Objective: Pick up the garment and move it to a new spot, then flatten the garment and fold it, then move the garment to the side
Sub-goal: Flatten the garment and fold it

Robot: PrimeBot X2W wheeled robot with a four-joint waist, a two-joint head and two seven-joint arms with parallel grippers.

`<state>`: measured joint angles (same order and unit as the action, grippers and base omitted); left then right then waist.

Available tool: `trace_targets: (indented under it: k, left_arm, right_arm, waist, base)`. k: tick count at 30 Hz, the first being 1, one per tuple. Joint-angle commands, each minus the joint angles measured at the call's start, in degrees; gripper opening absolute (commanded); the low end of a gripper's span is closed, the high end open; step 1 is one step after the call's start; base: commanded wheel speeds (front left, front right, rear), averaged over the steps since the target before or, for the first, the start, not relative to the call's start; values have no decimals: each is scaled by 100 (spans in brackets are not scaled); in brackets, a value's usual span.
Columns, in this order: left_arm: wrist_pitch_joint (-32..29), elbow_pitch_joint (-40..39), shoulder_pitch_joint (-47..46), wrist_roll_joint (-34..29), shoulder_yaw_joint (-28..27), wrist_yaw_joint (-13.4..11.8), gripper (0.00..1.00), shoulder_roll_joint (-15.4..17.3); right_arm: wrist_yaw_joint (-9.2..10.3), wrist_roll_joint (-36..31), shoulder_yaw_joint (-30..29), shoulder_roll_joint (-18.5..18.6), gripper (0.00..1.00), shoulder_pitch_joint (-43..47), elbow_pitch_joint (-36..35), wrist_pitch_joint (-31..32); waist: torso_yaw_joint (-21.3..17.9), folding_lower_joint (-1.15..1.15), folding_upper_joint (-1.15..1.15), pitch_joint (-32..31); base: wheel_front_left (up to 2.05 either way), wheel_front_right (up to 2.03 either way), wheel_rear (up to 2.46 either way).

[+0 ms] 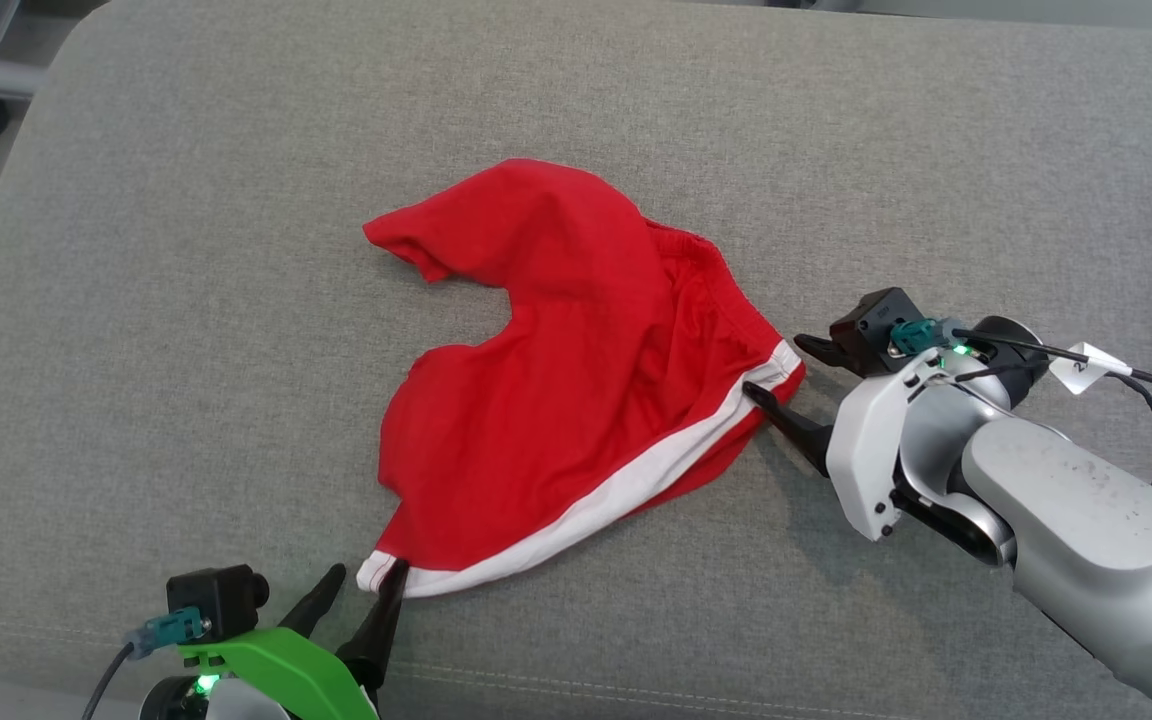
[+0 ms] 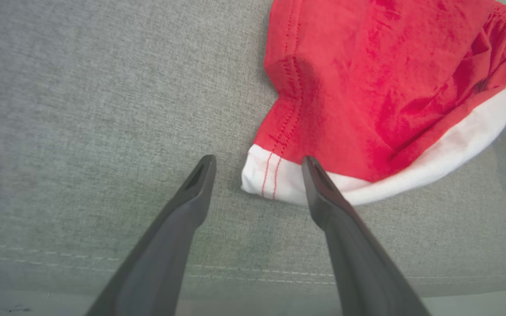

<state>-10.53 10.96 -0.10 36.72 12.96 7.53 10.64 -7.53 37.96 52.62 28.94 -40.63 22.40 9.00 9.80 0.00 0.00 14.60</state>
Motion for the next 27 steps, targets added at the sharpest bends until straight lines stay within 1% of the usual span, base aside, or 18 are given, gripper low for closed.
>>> trace_targets:
  k: [1, 11, 25, 26, 27]
  left_arm:
    - [6, -14, -114, 35, -17, -24, 100, 43]
    - [-66, 64, -159, 88, 31, -78, 100, 34]
    - [-295, -4, -15, 122, 156, -111, 100, 90]
    - [-302, -6, -8, 136, 167, -108, 76, 87]
    - [-320, -9, -7, 152, 183, -102, 46, 79]
  right_arm:
    - [9, 68, 89, 26, 100, -96, 31, -69]
    - [9, 265, 518, 67, 100, -392, 121, -261]
    - [9, 482, 829, 72, 100, -588, 248, -430]
    - [9, 495, 831, 70, 100, -599, 257, -458]
    - [9, 500, 844, 60, 100, -612, 266, -464]
  waist:
    - [-11, 0, 0, 32]
    - [-40, 0, 0, 80]
    - [-65, 0, 0, 79]
    - [-69, 0, 0, 83]
    - [-74, 0, 0, 86]
  base:
    - [0, 0, 0]
    - [0, 0, 0]
    - [0, 0, 0]
    - [0, 0, 0]
    - [0, 0, 0]
